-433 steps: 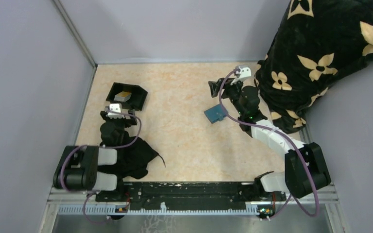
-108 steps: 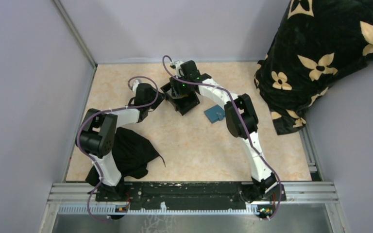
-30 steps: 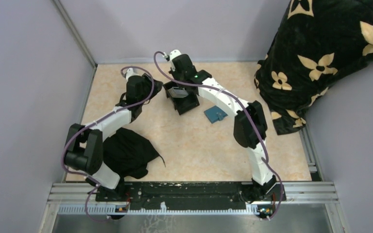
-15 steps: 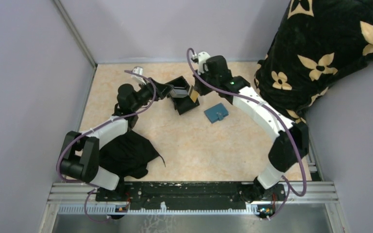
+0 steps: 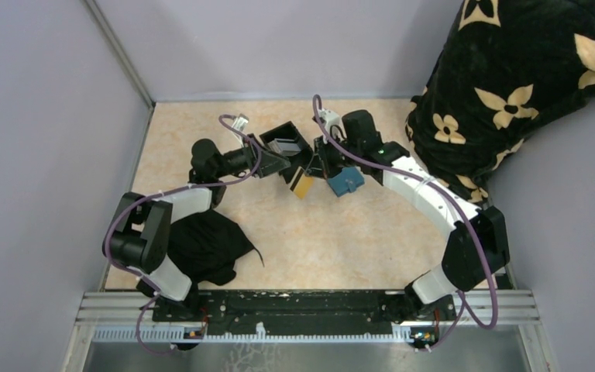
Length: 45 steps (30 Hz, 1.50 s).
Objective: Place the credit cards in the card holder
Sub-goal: Pick up the credit card from the storage box.
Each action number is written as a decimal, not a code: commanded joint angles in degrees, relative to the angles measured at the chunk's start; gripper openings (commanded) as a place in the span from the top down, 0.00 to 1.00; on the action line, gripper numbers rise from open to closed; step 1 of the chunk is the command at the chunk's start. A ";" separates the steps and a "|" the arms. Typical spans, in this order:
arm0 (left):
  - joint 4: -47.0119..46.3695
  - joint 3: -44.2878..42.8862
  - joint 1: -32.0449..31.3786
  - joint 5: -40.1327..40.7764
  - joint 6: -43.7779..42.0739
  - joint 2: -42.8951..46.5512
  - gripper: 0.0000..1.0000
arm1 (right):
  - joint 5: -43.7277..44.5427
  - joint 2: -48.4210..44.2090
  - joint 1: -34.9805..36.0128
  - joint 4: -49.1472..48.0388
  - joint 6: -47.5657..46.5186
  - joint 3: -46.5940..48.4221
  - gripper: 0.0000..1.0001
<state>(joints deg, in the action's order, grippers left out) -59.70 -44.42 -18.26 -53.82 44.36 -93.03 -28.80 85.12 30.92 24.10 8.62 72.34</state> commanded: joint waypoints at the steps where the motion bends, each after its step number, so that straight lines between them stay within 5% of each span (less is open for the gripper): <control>1: -4.98 -0.61 -0.11 -7.92 1.17 -1.19 0.52 | -7.64 -2.88 -2.40 -6.40 2.75 -0.44 1.00; 21: -3.34 -4.47 -0.11 -14.12 0.02 -7.87 0.53 | -17.61 1.71 -5.52 -10.47 4.71 -1.46 1.00; 45: 1.75 -6.46 -0.19 -19.16 -2.78 -12.50 0.78 | -20.21 8.60 -6.11 -10.57 5.31 4.81 1.00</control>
<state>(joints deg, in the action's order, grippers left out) -58.78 -49.52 -18.26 -70.78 43.94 -104.33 -47.13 92.75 25.58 15.84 14.17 73.65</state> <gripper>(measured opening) 0.249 0.006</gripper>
